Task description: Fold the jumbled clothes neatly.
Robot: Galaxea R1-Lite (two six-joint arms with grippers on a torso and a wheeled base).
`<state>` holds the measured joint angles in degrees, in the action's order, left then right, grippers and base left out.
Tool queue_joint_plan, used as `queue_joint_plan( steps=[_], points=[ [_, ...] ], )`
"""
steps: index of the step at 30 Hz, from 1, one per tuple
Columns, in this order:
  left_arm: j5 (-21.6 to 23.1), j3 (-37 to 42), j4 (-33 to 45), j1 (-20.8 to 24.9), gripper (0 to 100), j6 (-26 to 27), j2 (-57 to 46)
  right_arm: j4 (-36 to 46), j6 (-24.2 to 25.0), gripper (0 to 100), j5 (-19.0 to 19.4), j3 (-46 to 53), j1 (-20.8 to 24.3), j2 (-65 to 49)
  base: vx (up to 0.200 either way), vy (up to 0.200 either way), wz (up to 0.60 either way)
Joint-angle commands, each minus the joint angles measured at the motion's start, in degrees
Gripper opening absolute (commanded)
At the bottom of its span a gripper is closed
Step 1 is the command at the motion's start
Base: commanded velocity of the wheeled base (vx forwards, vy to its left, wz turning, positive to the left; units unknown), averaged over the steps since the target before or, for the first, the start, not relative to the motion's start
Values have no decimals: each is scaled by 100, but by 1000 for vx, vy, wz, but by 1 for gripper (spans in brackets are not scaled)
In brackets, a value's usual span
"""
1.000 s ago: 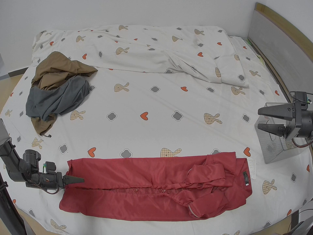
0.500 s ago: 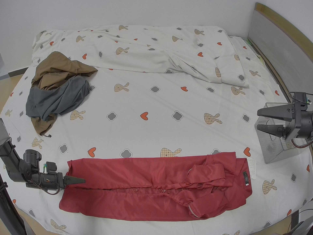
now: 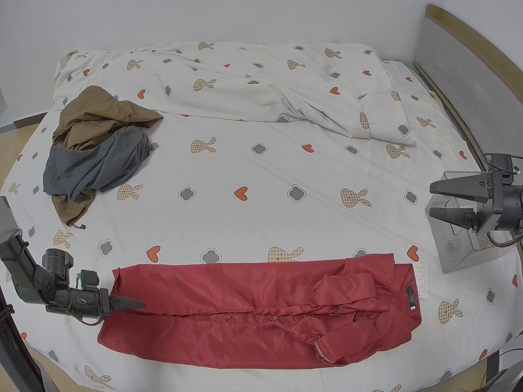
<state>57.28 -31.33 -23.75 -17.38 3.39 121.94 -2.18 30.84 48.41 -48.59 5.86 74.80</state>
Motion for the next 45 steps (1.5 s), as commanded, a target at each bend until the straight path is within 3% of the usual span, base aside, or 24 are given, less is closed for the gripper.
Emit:
queue_joint_plan(
  steps=[1,12,17,19,20,31,45],
  points=[
    [2,-5,-7,7,0,-5,-4,-2,1,100,2,-1,-6,8,0,0,0],
    [-139,4,-218,-2,0,-269,-4,-2,1,100,-7,-1,-6,8,0,0,0],
    [-1097,22,-341,68,0,-137,93,-2,1,100,2,-1,-6,8,0,0,0],
    [-1255,30,-341,68,0,-75,102,-2,1,100,-7,-1,-6,8,0,0,0],
    [-1422,101,-271,-2,0,74,31,-2,1,100,-7,-1,-6,8,0,0,0],
    [-1413,127,-121,-837,0,74,-927,-2,1,100,-7,-1,-6,8,0,0,0],
    [-1422,-1675,2542,-2085,0,268,-1252,-2,1,100,-7,-1,-6,17,0,0,0]
  ],
)
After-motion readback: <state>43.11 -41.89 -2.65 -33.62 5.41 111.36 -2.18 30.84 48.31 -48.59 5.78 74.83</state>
